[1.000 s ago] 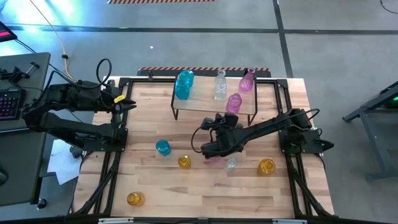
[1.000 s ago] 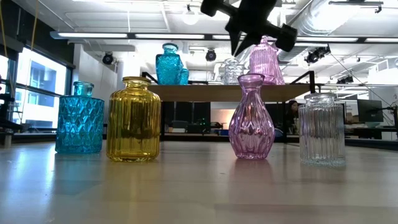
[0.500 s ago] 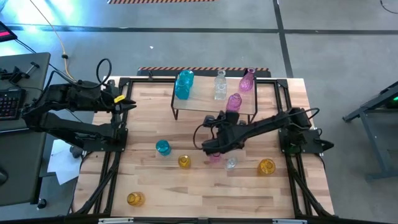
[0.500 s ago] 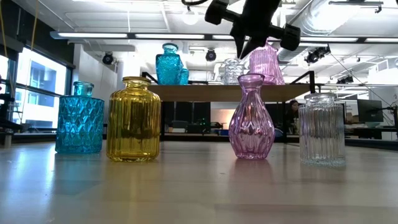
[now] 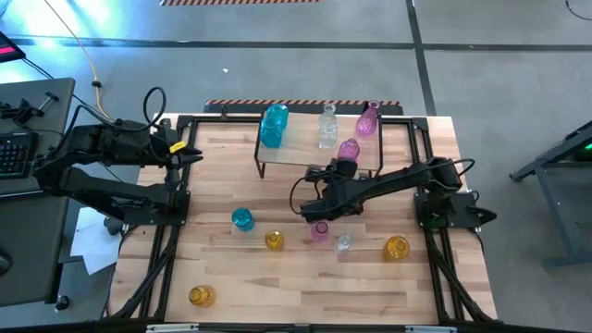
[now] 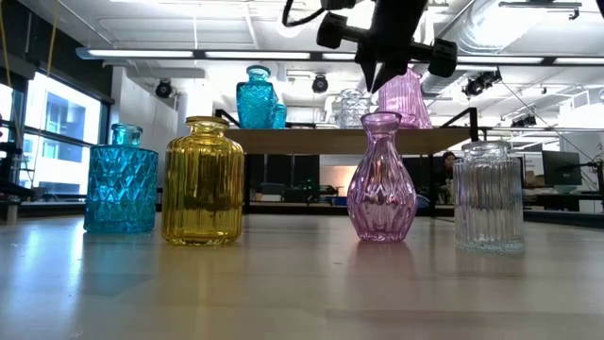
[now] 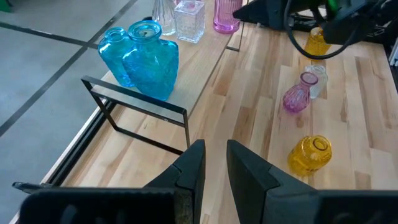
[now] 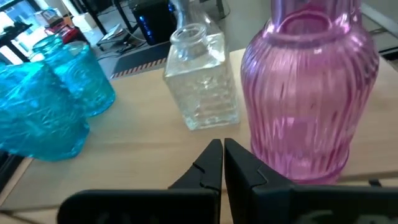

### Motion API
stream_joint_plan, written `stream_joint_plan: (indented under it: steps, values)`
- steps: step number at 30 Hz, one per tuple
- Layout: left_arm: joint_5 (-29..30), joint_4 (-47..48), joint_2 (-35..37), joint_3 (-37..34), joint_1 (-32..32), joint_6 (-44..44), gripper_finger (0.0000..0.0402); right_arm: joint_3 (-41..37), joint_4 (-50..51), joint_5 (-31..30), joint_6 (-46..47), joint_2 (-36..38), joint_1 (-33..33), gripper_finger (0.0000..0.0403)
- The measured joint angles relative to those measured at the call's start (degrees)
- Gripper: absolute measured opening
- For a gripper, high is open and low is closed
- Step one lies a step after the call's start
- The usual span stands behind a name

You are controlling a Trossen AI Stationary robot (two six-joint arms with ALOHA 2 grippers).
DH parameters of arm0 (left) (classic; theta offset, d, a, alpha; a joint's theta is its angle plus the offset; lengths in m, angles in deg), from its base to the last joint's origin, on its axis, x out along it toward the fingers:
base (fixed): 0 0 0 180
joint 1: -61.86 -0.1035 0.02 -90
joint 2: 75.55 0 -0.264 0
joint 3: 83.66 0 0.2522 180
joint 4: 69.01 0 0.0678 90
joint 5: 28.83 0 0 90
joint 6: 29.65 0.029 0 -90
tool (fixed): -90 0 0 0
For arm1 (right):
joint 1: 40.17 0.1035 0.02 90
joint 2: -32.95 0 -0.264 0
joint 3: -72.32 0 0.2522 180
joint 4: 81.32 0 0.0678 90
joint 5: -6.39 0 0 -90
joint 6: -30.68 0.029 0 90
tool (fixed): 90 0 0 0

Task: Sort vases onto shelf
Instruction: Put the top purple vase on the shelf aligned with the other purple vase

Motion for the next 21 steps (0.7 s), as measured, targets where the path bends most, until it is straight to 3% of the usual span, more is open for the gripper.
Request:
stream_joint_plan:
  steps: [21]
  values:
    - [0.0,0.0,0.0,0.0,0.0,0.0,0.0058,0.0,6.1,2.3,0.4,0.0,-3.5,0.0000]
